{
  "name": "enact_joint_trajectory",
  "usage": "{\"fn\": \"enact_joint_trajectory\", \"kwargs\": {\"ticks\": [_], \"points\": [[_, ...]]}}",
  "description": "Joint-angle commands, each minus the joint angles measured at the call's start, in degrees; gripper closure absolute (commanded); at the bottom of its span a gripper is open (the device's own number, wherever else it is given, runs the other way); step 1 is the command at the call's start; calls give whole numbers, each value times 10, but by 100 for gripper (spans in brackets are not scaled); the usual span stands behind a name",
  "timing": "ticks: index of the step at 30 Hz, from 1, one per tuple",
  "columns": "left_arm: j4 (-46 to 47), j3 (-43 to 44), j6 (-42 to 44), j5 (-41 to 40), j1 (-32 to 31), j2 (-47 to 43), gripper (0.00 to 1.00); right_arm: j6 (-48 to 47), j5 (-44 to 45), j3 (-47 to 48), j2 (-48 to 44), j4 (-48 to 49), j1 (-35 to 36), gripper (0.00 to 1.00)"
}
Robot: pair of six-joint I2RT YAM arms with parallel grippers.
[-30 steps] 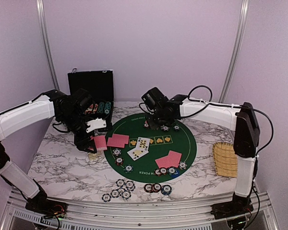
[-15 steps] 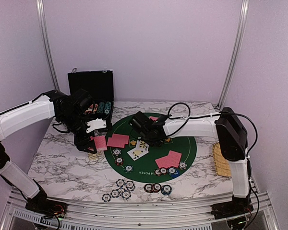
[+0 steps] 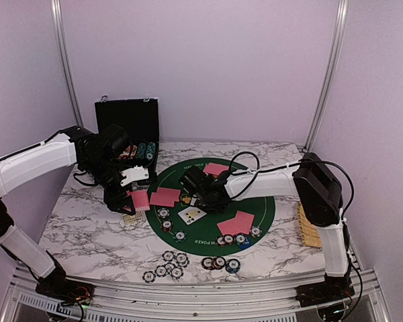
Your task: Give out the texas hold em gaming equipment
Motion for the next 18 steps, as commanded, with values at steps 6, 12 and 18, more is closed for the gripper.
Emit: {"fn": "enact_joint_trajectory", "kwargs": {"ticks": [6,12,18], "points": [[-5,-6,0,6,4,-18,100,18,-68,-9,-11,15,7,58],[-5,0,1,10,4,-16,100,55,-93,-6,-42,11,-1,40],[-5,1,1,7,4,-17,100,147,-174,-8,-133,33,-40,19]]}}
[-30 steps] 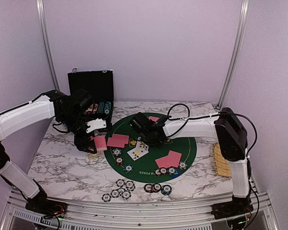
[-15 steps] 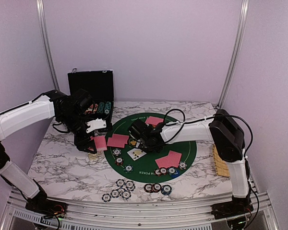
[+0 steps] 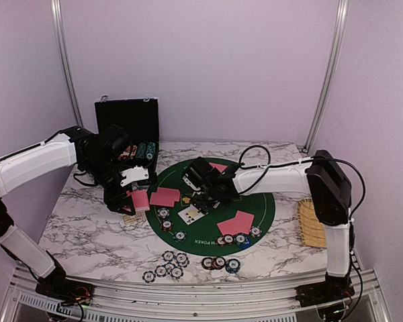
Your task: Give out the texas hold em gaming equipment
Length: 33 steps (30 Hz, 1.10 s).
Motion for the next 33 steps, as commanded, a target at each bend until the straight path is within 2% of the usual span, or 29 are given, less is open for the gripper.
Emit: {"fn": "enact_joint_trajectory", "kwargs": {"ticks": [1,5,9,12,16,18,23,33], "points": [[-5,2,0,7,4,-17,100,90,-75,3,-109,38,-32,16],[-5,6,0,10,4,-16,100,157,-182,5,-147,55,-56,4],[-4,9,-1,10,4,-18,100,246,-338,-11,-160,78,-73,2],[-4,12,-3,14,4,-16,100,331,-447,-56,-164,141,-78,2],[-3,15,-8,24,4,-11,100,446,-555,-131,-163,275,-77,3],[-2,18,-9,24,4,-10,100,497,-588,-161,-158,342,-74,3],[4,18,-12,24,4,-10,100,570,-633,-181,-130,430,-58,3],[11,20,-16,21,4,-4,100,628,-677,-135,-54,495,-16,3]]}}
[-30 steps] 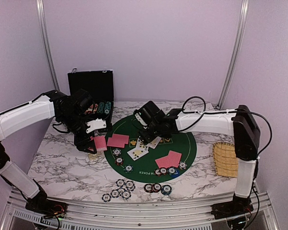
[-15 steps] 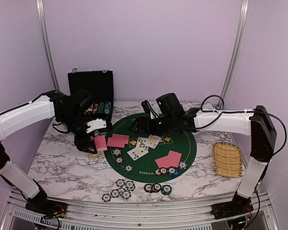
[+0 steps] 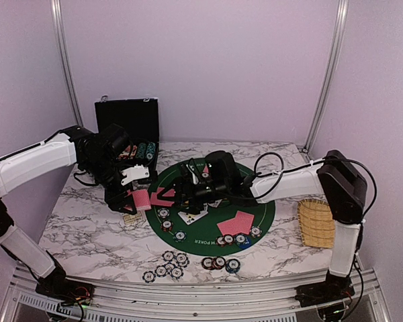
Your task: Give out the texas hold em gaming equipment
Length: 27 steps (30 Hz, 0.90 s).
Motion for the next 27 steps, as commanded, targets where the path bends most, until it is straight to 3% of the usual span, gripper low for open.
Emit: {"fn": "enact_joint_trajectory", "kwargs": {"ticks": [1,27], "points": [[7,17,-4,10,4,-3,100,43,-33,38,22,62,16,3],[9,16,-7,18,4,-5,100,153,-64,138,139,170,50,7]]}}
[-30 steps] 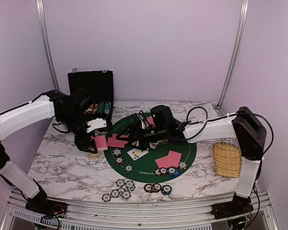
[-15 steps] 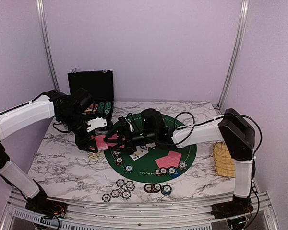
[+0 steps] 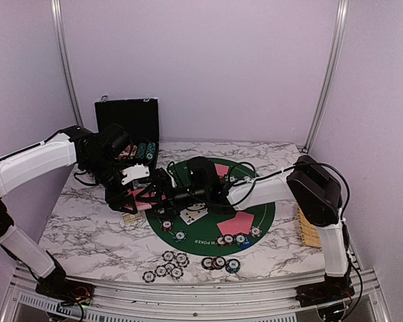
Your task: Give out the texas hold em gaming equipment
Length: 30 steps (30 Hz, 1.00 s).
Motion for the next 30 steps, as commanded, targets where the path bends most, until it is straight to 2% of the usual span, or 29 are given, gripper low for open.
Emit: {"fn": "enact_joint_trajectory", "kwargs": {"ticks": [1,8,14,23,30], "points": [[4,16,-3,18,4,-5,100,21,-10,53,28,27,10,7],[3,15,-2,19,4,-10,100,31,-15,111,74,1,11,10],[3,17,-1,20,4,-15,100,37,-16,116,90,-12,6,13],[3,11,2,18,4,-18,100,31,-8,47,53,-8,-18,30],[3,10,3,17,4,-18,100,11,-11,28,20,-20,-30,41]]}}
